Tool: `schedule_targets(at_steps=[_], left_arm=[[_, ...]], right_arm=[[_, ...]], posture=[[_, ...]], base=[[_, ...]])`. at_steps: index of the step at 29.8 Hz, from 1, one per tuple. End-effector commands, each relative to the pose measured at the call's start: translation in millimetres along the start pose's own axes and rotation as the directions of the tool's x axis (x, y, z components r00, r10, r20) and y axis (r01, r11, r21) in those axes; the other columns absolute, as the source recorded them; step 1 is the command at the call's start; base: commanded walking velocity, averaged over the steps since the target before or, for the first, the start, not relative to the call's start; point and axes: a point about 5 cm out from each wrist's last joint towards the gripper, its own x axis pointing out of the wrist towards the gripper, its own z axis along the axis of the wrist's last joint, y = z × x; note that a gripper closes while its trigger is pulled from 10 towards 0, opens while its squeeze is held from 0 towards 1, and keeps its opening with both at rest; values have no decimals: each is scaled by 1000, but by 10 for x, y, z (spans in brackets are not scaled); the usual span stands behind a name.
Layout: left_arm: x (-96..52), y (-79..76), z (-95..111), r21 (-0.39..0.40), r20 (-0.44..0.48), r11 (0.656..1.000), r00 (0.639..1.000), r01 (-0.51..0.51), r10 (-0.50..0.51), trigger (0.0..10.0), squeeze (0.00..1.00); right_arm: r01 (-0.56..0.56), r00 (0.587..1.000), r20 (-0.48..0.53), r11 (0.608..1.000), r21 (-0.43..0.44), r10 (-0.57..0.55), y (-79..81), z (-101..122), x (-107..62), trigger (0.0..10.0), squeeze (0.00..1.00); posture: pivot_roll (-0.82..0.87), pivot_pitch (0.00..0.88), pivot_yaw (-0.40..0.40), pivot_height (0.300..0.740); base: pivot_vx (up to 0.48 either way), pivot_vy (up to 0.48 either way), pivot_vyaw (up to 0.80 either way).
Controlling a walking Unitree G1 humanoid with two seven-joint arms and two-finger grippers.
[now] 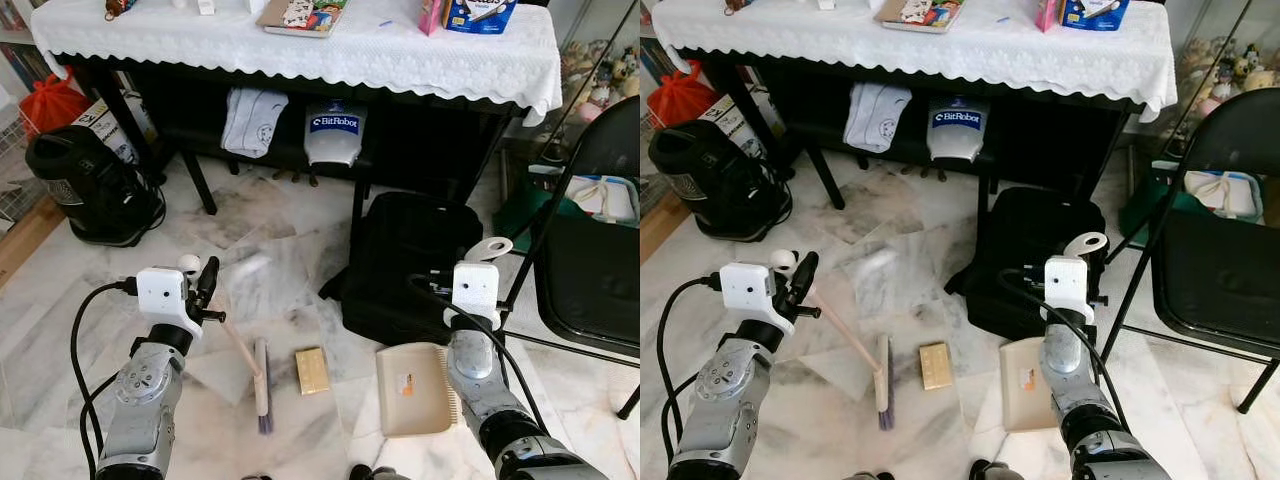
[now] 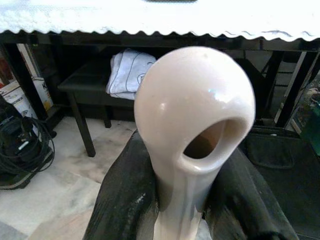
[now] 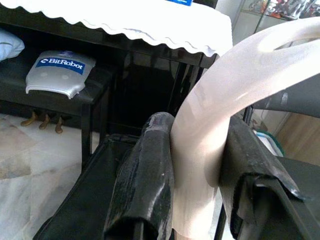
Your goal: Sweep floor
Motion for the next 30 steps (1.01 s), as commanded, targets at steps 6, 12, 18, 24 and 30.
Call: schedule_targets(at_steps=[6, 12, 18, 24, 30], left_arm=[[-10, 68, 86, 21, 23, 1000, 1000, -10, 9, 10000, 0], [-24, 55, 109, 16, 26, 1000, 1000, -3, 2, 10000, 0], [-37, 57, 117, 12, 26, 1000, 1000, -4, 4, 10000, 0], [-39, 51, 131, 9, 29, 1000, 1000, -3, 2, 10000, 0], [-48, 46, 146, 3, 27, 1000, 1000, 2, -2, 10000, 0]], right_arm=[[0, 999, 36, 999, 42, -1, -6, 37, -12, 10000, 0], [-5, 998, 57, 994, 113, -2, 38, 95, -12, 10000, 0], [-10, 996, 86, 988, 155, -3, 49, 155, 6, 10000, 0], [-17, 995, 97, 986, 164, 1, 46, 163, 5, 10000, 0], [-42, 996, 89, 985, 169, 27, 89, 118, -58, 10000, 0]], posture=[[50, 211, 35, 740], [49, 217, 36, 740], [49, 217, 37, 740], [54, 218, 37, 740], [64, 225, 40, 740]], base=[[0, 0, 0], [0, 0, 0], [0, 0, 0], [0, 0, 0], [0, 0, 0]])
